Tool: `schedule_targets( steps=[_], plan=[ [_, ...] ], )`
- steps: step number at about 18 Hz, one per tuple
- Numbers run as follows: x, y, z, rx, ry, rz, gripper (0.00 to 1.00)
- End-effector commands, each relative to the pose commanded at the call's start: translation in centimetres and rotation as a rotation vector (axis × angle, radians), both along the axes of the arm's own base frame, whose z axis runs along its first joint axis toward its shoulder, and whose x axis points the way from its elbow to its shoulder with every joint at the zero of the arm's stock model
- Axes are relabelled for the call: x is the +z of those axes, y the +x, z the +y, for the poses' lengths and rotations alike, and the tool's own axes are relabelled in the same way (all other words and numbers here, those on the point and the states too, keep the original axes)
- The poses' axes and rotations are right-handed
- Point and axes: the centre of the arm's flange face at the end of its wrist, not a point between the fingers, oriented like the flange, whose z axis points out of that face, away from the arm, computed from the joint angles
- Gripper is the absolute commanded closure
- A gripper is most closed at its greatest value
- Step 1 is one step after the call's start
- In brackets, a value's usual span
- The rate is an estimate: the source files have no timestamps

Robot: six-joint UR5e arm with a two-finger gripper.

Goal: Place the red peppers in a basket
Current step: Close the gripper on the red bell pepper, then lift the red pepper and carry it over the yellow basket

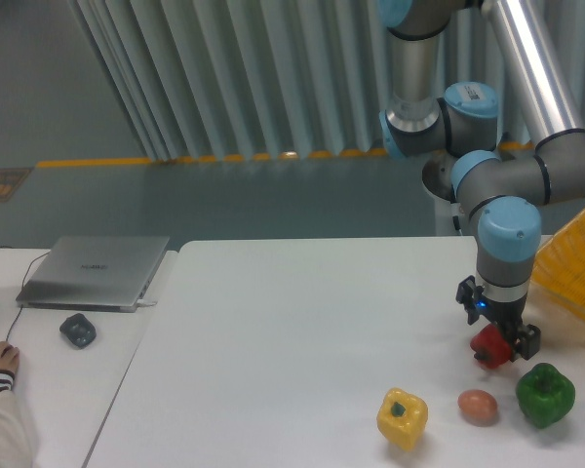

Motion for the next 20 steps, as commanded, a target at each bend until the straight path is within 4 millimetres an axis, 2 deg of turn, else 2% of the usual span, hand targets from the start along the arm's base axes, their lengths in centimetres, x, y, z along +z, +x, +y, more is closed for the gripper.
schedule_targets(
  steps=[1, 2, 5, 7, 11, 14, 16, 17, 20],
  plan=[
    [0.1, 0.0, 0.0, 0.003, 0.0, 0.0, 0.18],
    [0.2, -0.1, 0.1, 0.004, 0.001, 0.004, 0.3],
    [1.0, -0.3, 0.2, -0.002, 0.006, 0.015, 0.4],
    [1.6, -0.4, 0.1, -0.01, -0.004, 0.029, 0.41],
    [5.6, -1.2, 0.4, -0.007, 0.014, 0.05, 0.41],
    [7.5, -1.6, 0.2, -0.042, 0.026, 0.058, 0.41],
    [9.1, -2.3, -1.1, -0.104, 0.033, 0.058, 0.41],
    [9.9, -3.3, -2.3, -0.148, 0.037, 0.054, 0.41],
    [10.5, -4.5, -3.7, -0.22, 0.034, 0.042, 0.41]
  ],
)
